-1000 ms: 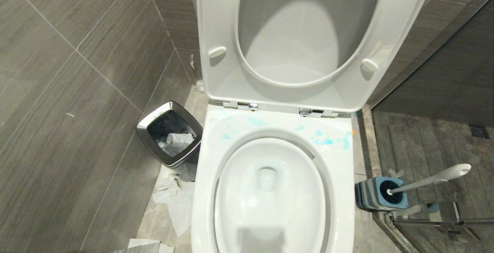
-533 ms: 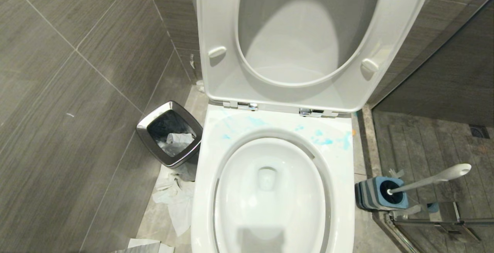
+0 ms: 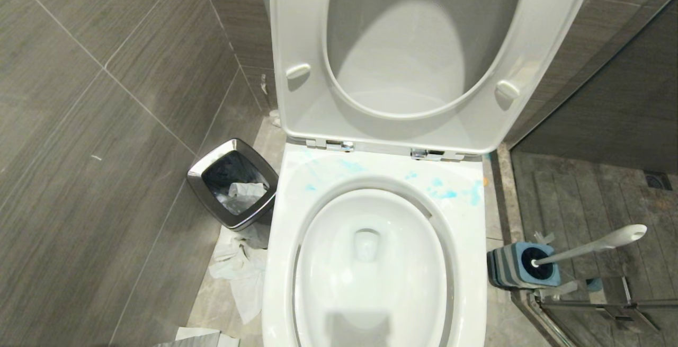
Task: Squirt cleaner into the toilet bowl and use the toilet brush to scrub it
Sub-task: Pour in the cleaning agent
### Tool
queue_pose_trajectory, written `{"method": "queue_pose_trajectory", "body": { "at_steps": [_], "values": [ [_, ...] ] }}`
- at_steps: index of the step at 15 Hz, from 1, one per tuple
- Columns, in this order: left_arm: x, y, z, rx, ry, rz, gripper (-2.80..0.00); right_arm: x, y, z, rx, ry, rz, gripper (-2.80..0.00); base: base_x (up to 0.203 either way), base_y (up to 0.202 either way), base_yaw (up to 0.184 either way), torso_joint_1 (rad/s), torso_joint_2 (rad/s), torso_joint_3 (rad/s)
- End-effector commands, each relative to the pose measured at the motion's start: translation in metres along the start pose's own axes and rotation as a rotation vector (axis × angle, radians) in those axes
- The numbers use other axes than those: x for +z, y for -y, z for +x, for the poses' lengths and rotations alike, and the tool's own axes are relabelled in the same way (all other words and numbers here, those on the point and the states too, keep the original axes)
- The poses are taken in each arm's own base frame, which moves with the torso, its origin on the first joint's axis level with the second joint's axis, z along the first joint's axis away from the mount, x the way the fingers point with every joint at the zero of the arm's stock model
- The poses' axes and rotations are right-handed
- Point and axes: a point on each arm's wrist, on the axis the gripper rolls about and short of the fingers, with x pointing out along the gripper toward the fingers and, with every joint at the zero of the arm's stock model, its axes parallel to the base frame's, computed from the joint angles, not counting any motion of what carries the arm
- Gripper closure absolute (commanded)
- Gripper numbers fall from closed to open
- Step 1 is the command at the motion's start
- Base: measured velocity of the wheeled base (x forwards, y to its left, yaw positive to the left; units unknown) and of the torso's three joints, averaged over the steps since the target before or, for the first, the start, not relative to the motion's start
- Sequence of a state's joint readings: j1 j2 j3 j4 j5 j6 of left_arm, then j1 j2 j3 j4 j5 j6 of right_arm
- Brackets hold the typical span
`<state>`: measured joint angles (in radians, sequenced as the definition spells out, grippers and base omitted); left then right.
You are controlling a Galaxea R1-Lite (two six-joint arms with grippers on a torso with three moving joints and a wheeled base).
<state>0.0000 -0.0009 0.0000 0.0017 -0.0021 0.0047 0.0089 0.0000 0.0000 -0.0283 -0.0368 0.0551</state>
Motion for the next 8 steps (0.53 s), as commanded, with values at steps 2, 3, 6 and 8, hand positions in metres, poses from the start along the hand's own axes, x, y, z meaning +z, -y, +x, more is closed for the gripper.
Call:
{"method": "queue_pose_trajectory", "body": {
  "at_steps": [2,3,6,8],
  "values": [
    [-0.0004,0.0000,0.0002,0.001,-0.002,0.000,0.00,-0.0033,0.0002,0.0008,0.000,-0.011,0.000,0.00,0.000,0.000,0.000,0.000,0.00,0.000],
    [-0.0004,0.0000,0.0002,0.000,-0.002,0.000,0.00,-0.0033,0.0002,0.0008,0.000,-0.011,0.000,0.00,0.000,0.000,0.000,0.000,0.00,0.000],
    [-0.0004,0.0000,0.0002,0.001,-0.002,0.000,0.00,-0.0033,0.0002,0.0008,0.000,-0.011,0.000,0.00,0.000,0.000,0.000,0.000,0.00,0.000],
    [-0.0004,0.0000,0.0002,0.001,-0.002,0.000,0.00,-0.0033,0.0002,0.0008,0.000,-0.011,0.000,0.00,0.000,0.000,0.000,0.000,0.00,0.000]
  ]
}}
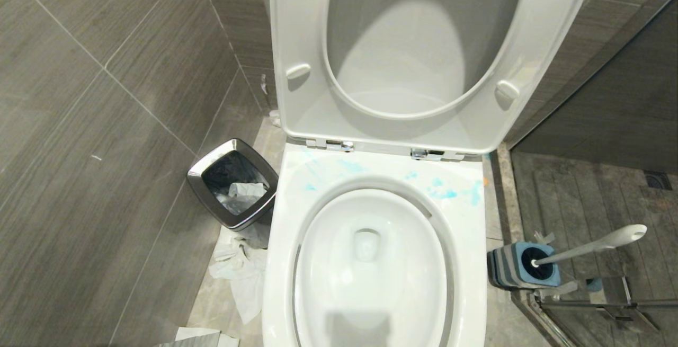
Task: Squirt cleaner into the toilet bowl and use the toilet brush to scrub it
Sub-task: Pour in the cleaning agent
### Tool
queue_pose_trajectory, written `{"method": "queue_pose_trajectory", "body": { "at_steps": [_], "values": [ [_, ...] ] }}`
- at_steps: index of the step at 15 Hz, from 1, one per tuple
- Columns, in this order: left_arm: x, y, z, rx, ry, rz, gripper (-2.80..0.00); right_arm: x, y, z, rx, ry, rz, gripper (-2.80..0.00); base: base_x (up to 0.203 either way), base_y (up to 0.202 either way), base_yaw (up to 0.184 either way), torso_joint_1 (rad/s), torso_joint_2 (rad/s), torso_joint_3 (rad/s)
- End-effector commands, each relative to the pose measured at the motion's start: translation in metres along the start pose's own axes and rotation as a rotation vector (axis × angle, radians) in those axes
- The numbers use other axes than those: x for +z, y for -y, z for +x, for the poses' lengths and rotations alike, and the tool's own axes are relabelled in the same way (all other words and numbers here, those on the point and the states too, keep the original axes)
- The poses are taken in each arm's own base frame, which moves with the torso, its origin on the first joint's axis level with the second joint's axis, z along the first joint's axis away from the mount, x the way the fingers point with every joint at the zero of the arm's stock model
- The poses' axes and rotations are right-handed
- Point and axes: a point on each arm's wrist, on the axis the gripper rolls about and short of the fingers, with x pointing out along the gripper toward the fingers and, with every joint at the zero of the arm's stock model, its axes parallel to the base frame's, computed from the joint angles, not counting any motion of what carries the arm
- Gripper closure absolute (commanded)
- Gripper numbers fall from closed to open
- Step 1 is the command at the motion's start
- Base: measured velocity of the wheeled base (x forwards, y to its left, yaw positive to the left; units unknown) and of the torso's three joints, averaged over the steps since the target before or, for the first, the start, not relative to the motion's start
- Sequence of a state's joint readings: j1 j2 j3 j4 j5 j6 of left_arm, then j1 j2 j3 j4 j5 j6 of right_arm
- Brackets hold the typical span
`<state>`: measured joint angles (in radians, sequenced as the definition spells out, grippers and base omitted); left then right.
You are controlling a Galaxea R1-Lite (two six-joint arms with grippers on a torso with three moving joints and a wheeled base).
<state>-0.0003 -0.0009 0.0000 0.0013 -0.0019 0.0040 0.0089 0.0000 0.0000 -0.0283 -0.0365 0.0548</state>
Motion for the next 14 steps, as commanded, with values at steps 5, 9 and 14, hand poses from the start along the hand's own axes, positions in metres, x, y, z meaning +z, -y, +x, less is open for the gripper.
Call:
{"method": "queue_pose_trajectory", "body": {
  "at_steps": [5,9,14],
  "values": [
    [-0.0004,0.0000,0.0002,0.000,-0.003,0.001,0.00,-0.0033,0.0002,0.0008,-0.001,-0.011,0.000,0.00,0.000,0.000,0.000,0.000,0.00,0.000],
    [-0.0004,0.0000,0.0002,-0.001,-0.003,0.001,0.00,-0.0033,0.0002,0.0008,-0.001,-0.011,0.000,0.00,0.000,0.000,0.000,0.000,0.00,0.000],
    [-0.0004,0.0000,0.0002,0.002,-0.002,0.001,0.00,-0.0033,0.0002,0.0008,-0.001,-0.011,0.000,0.00,0.000,0.000,0.000,0.000,0.00,0.000]
  ]
}}
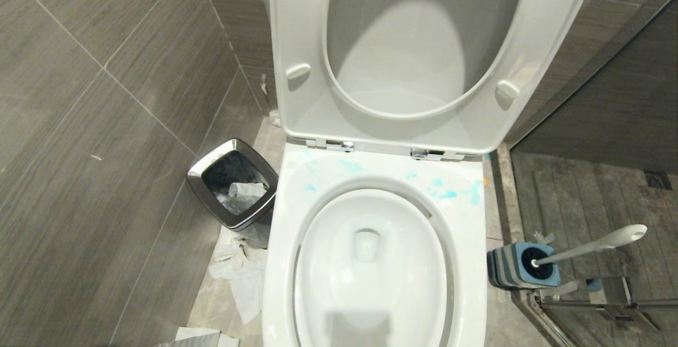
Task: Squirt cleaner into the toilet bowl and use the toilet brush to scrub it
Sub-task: Pour in the cleaning agent
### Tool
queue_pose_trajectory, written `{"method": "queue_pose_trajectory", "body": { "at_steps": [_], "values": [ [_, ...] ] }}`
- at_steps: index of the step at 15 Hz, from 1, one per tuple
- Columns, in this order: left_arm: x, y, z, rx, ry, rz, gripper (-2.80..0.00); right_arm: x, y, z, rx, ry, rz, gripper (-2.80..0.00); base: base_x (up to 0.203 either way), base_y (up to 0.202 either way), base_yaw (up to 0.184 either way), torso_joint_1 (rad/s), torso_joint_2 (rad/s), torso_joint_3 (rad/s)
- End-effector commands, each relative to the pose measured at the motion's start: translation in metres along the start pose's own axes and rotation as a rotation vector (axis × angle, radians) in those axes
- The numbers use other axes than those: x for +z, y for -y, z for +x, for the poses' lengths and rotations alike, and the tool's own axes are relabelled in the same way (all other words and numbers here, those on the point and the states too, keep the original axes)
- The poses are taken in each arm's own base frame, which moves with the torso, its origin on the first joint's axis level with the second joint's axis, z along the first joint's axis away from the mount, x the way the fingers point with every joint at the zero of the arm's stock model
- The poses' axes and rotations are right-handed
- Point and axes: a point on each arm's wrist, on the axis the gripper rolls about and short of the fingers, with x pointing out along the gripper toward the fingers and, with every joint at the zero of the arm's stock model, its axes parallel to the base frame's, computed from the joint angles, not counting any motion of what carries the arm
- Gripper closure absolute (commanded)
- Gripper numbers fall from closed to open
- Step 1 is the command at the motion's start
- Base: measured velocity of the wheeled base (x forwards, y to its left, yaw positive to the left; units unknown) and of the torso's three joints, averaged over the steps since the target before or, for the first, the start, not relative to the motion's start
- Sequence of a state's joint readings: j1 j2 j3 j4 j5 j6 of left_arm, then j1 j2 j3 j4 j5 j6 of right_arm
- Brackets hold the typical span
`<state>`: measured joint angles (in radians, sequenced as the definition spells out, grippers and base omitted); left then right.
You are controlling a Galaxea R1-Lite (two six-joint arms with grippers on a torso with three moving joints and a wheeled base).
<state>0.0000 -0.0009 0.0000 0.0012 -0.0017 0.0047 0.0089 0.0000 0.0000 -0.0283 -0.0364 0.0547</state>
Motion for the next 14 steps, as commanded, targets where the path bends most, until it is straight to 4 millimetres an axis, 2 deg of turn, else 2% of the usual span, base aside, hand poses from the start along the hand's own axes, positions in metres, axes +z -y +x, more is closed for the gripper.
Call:
{"method": "queue_pose_trajectory", "body": {
  "at_steps": [1,14],
  "values": [
    [-0.0004,0.0000,0.0002,-0.001,-0.003,0.000,0.00,-0.0033,0.0002,0.0008,-0.001,-0.011,0.000,0.00,0.000,0.000,0.000,0.000,0.00,0.000],
    [-0.0004,0.0000,0.0002,-0.001,-0.003,0.000,0.00,-0.0033,0.0002,0.0008,-0.001,-0.011,0.000,0.00,0.000,0.000,0.000,0.000,0.00,0.000]
  ]
}}
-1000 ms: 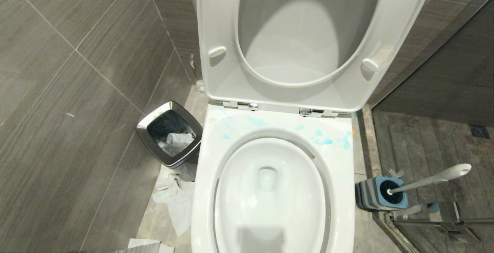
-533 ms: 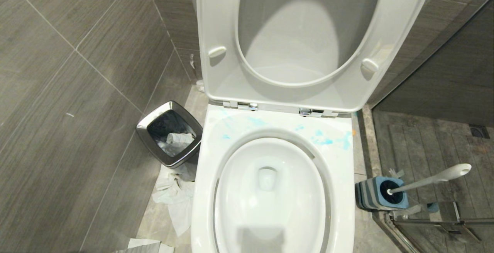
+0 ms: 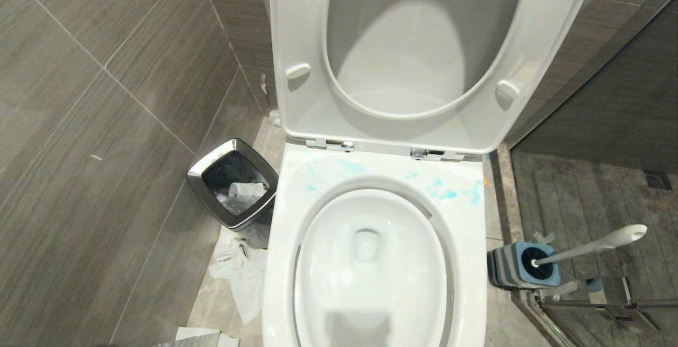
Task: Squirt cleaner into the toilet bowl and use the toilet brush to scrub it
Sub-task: Pour in the cleaning agent
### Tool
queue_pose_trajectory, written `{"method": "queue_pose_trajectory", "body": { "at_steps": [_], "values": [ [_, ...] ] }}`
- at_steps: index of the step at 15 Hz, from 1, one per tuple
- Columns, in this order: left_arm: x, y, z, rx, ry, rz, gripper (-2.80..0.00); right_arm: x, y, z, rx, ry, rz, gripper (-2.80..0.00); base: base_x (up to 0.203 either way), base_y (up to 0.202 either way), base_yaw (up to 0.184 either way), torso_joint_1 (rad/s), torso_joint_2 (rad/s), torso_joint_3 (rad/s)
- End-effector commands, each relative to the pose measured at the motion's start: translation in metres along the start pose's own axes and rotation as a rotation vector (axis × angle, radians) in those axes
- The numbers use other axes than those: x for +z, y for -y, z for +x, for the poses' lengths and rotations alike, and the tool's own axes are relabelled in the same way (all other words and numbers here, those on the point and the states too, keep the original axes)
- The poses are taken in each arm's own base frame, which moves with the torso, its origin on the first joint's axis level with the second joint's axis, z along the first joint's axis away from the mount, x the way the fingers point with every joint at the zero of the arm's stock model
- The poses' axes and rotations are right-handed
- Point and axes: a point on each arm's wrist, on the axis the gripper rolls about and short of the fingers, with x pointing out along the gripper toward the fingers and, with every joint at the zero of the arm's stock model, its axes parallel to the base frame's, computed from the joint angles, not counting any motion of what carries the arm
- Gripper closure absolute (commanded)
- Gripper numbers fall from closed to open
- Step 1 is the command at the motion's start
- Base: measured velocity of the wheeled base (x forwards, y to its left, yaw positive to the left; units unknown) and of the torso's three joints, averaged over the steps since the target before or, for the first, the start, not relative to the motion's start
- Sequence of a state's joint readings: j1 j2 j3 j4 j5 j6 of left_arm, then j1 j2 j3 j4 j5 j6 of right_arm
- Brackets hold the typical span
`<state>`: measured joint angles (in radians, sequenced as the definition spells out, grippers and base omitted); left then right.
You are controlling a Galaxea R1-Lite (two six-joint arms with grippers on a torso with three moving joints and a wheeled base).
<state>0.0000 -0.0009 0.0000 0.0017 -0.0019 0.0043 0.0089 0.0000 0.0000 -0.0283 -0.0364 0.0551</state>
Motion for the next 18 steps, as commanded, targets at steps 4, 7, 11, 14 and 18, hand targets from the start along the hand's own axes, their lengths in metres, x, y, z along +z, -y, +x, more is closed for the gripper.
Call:
{"method": "queue_pose_trajectory", "body": {
  "at_steps": [4,7,11,14,18],
  "values": [
    [-0.0004,0.0000,0.0002,0.002,-0.002,0.000,0.00,-0.0033,0.0002,0.0008,-0.001,-0.011,0.000,0.00,0.000,0.000,0.000,0.000,0.00,0.000],
    [-0.0004,0.0000,0.0002,0.002,-0.002,0.000,0.00,-0.0033,0.0002,0.0008,-0.001,-0.011,0.000,0.00,0.000,0.000,0.000,0.000,0.00,0.000],
    [-0.0004,0.0000,0.0002,0.000,-0.002,-0.001,0.00,-0.0033,0.0002,0.0008,-0.001,-0.011,0.000,0.00,0.000,0.000,0.000,0.000,0.00,0.000],
    [-0.0004,0.0000,0.0002,0.000,-0.002,0.000,0.00,-0.0033,0.0002,0.0008,-0.001,-0.011,0.000,0.00,0.000,0.000,0.000,0.000,0.00,0.000],
    [-0.0004,0.0000,0.0002,0.001,-0.002,-0.001,0.00,-0.0033,0.0001,0.0008,0.001,-0.011,-0.005,0.00,0.000,0.000,0.000,0.000,0.00,0.000]
  ]
}}
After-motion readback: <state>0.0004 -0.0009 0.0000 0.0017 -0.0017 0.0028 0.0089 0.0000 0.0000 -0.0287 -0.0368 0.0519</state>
